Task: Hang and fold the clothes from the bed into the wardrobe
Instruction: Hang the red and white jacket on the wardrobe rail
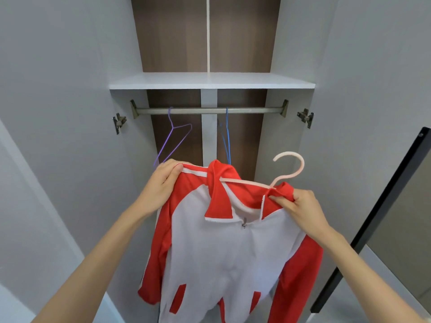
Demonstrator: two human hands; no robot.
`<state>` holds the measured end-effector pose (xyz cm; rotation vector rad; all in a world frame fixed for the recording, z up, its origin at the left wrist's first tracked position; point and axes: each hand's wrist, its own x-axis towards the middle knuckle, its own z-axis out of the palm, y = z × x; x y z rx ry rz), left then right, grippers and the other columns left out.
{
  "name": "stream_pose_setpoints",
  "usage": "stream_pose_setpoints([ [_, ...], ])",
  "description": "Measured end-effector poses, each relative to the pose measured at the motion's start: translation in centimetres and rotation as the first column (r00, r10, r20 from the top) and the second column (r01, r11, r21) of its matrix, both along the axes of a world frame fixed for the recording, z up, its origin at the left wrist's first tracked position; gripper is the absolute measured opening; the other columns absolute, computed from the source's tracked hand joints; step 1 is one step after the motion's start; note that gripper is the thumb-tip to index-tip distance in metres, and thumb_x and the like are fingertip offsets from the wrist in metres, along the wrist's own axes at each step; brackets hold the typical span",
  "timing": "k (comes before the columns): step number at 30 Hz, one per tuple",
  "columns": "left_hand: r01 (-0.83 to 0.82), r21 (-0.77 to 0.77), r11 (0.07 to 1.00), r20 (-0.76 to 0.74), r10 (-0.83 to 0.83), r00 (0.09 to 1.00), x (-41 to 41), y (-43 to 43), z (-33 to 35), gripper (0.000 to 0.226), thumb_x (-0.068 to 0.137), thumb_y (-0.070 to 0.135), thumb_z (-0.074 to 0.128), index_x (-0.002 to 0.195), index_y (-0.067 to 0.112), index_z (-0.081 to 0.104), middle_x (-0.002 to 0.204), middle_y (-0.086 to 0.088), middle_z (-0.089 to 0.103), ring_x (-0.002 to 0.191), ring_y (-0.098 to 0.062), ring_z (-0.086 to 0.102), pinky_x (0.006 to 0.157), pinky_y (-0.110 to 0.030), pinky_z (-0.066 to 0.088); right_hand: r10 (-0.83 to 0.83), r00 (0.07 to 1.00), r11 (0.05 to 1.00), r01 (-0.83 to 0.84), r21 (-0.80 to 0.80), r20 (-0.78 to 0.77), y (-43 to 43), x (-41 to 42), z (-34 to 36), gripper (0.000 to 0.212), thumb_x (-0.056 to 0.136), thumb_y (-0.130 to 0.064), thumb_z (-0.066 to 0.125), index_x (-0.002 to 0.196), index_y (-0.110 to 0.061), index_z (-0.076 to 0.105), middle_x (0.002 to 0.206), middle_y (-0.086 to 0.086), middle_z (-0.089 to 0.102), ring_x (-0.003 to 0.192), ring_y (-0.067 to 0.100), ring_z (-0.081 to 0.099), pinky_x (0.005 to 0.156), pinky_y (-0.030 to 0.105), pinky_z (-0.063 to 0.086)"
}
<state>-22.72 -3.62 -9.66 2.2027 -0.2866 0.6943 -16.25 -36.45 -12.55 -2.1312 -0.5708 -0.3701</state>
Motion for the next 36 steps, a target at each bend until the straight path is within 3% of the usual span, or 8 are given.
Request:
stream_pose_setpoints([
  [3, 0.013, 0.084, 0.996, -0.146, -0.001, 0.989, 0.9, -0.4, 1.1, 0.029, 0.103, 0.025, 0.04, 0.105, 0.036, 0.067, 0.103, 0.025, 0.066, 0.102, 0.004, 0.058, 0.093, -0.019, 0.044, 0.118, 0.993, 0.992, -0.118, 0.039, 0.002, 0.7, -0.5, 0.8, 0.014, 0.07, -0.07, 0.054, 0.076, -0.065, 0.065, 0.058, -0.003, 0.059, 0.055, 0.003, 0.041, 0.059, 0.036, 0.041],
  [6, -0.085, 0.339, 0.937, -0.144, 0.141, 0.979, 1.6, -0.2, 1.5, 0.023, 0.097, 0.019, 0.054, 0.111, 0.026, 0.071, 0.091, 0.014, 0.066, 0.091, -0.004, 0.052, 0.091, -0.032, 0.042, 0.088, 0.996, 0.99, -0.084, 0.114, -0.032, 1.3, -0.9, 0.8, 0.051, 0.065, -0.078, 0.056, 0.07, -0.03, 0.073, 0.055, 0.009, 0.048, 0.057, 0.013, 0.036, 0.057, 0.039, 0.037],
  [13, -0.272, 0.051, 0.961, -0.323, 0.274, 0.906, 0.3, -4.3, 0.5, 0.041, 0.083, 0.069, 0.049, 0.076, 0.03, 0.058, 0.062, 0.01, 0.062, 0.062, -0.001, 0.061, 0.062, -0.023, 0.046, -0.077, 0.993, 0.996, 0.081, 0.039, -0.095, 1.8, -1.9, -0.1, 0.078, 0.062, -0.084, 0.048, 0.081, -0.012, 0.073, 0.059, 0.008, 0.056, 0.055, 0.016, 0.042, 0.057, 0.033, 0.036],
  [22, -0.285, -0.107, 0.953, -0.336, 0.235, 0.912, 0.6, -4.4, -0.1, 0.011, 0.089, 0.023, 0.067, 0.085, 0.016, 0.074, 0.077, 0.004, 0.069, 0.072, -0.005, 0.063, 0.071, -0.012, 0.047, -0.185, 0.983, 0.982, 0.185, -0.019, 0.007, 1.1, -2.3, -0.5, 0.066, 0.066, -0.086, 0.044, 0.077, -0.025, 0.069, 0.057, -0.004, 0.048, 0.055, 0.011, 0.035, 0.051, 0.021, 0.03],
  [25, -0.27, -0.613, 0.742, -0.521, -0.123, 0.845, 0.7, -4.9, 0.8, 0.022, 0.095, 0.024, 0.06, 0.09, 0.006, 0.071, 0.076, -0.003, 0.071, 0.069, -0.011, 0.067, 0.067, -0.02, 0.055, -0.147, 0.989, 0.987, 0.146, -0.074, -0.01, 0.7, -2.4, -1.4, 0.048, 0.068, -0.084, 0.044, 0.087, -0.048, 0.069, 0.058, -0.01, 0.052, 0.061, 0.011, 0.043, 0.055, 0.022, 0.035],
  [29, -0.338, -0.843, 0.418, -0.502, -0.39, 0.772, 0.8, -5.0, 1.0, 0.021, 0.094, 0.021, 0.059, 0.092, 0.002, 0.068, 0.075, -0.008, 0.072, 0.061, -0.013, 0.069, 0.057, -0.022, 0.058, -0.113, 0.993, 0.993, 0.111, -0.045, -0.039, -0.1, -2.1, -2.1, 0.055, 0.068, -0.08, 0.048, 0.073, -0.028, 0.065, 0.05, -0.007, 0.038, 0.053, 0.011, 0.033, 0.05, 0.022, 0.03],
  [33, -0.291, -0.342, 0.894, -0.503, 0.087, 0.86, 0.4, -4.6, 0.0, 0.025, 0.087, 0.027, 0.069, 0.094, 0.005, 0.062, 0.067, -0.007, 0.063, 0.045, -0.005, 0.055, 0.049, -0.014, 0.044, -0.023, 0.994, 0.997, 0.031, 0.065, -0.11, -0.1, -2.4, -1.9, 0.028, 0.066, -0.078, 0.053, 0.081, -0.06, 0.067, 0.061, -0.012, 0.061, 0.057, 0.005, 0.049, 0.06, 0.023, 0.04],
  [36, -0.368, 0.354, 0.86, -0.17, 0.446, 0.879, -0.6, -3.9, 0.0, 0.028, 0.089, 0.036, 0.065, 0.08, 0.014, 0.05, 0.062, 0.002, 0.061, 0.062, -0.018, 0.06, 0.054, -0.027, 0.036, -0.05, 0.985, 0.995, 0.064, 0.08, -0.166, 0.1, -2.3, -2.2, 0.018, 0.069, -0.071, 0.061, 0.084, -0.061, 0.067, 0.07, -0.019, 0.066, 0.068, 0.004, 0.058, 0.067, 0.026, 0.043],
])
